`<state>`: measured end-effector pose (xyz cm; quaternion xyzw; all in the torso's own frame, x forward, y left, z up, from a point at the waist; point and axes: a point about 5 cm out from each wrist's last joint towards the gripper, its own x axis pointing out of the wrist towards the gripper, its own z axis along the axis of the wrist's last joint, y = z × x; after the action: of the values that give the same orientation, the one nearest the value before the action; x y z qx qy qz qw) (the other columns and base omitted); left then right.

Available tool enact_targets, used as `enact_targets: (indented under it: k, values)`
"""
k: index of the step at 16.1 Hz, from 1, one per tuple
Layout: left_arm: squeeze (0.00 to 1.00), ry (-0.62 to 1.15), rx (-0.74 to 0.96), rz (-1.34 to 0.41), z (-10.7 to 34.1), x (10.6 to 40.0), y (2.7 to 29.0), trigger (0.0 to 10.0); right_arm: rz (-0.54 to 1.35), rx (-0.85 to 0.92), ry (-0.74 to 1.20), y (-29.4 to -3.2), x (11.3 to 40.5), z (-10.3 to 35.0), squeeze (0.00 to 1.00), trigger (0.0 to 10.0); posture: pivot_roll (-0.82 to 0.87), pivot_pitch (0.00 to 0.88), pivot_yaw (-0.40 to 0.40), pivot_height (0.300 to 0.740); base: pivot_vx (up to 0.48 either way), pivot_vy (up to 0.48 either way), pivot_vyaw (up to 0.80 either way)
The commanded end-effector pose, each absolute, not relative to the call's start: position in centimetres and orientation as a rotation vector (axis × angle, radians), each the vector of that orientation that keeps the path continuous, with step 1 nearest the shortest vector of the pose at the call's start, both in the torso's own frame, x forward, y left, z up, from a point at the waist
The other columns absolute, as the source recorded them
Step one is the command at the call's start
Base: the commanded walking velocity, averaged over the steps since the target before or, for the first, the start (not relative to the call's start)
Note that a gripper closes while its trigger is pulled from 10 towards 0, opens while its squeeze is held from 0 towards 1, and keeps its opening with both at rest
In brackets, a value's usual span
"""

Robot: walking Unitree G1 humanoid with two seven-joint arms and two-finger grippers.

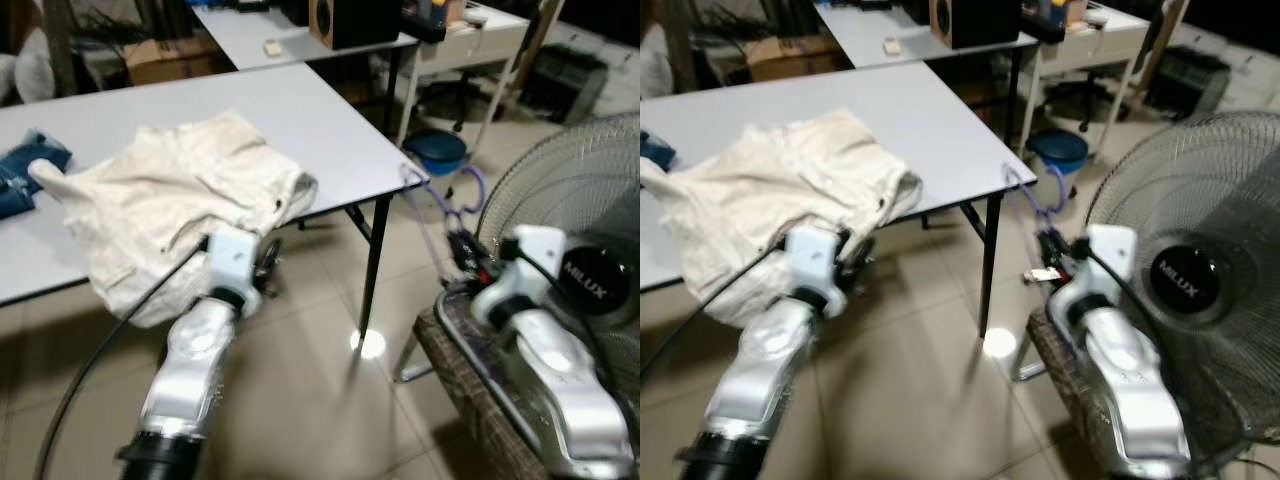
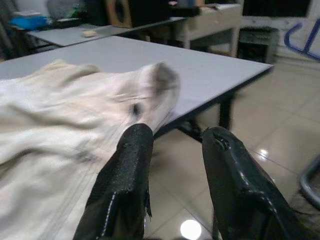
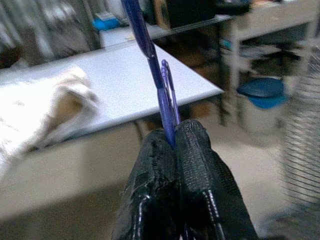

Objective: Hang hanger

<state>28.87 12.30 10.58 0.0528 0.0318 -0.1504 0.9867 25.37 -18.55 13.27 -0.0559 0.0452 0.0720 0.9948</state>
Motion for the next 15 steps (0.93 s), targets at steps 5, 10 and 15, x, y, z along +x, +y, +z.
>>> enact_targets:
  k: [5,10,15]
  values:
    - [0.00,0.051,0.151,-0.323,10.3,29.3,12.0,10.0,0.193,-0.160,0.030,-17.8,25.5,14.2,0.00,10.0,-0.08,0.000,0.014,0.740,0.337,0.000,0.19]
    - [0.00,0.047,0.189,-0.353,10.4,30.3,11.6,10.0,0.159,-0.115,-0.001,-18.1,26.1,14.5,0.00,10.0,-0.05,0.000,0.028,0.740,0.335,0.000,0.00]
    - [0.73,0.061,0.140,-0.425,10.5,30.7,10.7,10.0,0.155,-0.091,0.015,-18.1,25.7,14.2,0.00,10.0,-0.07,0.000,0.044,0.740,0.184,0.000,0.00]
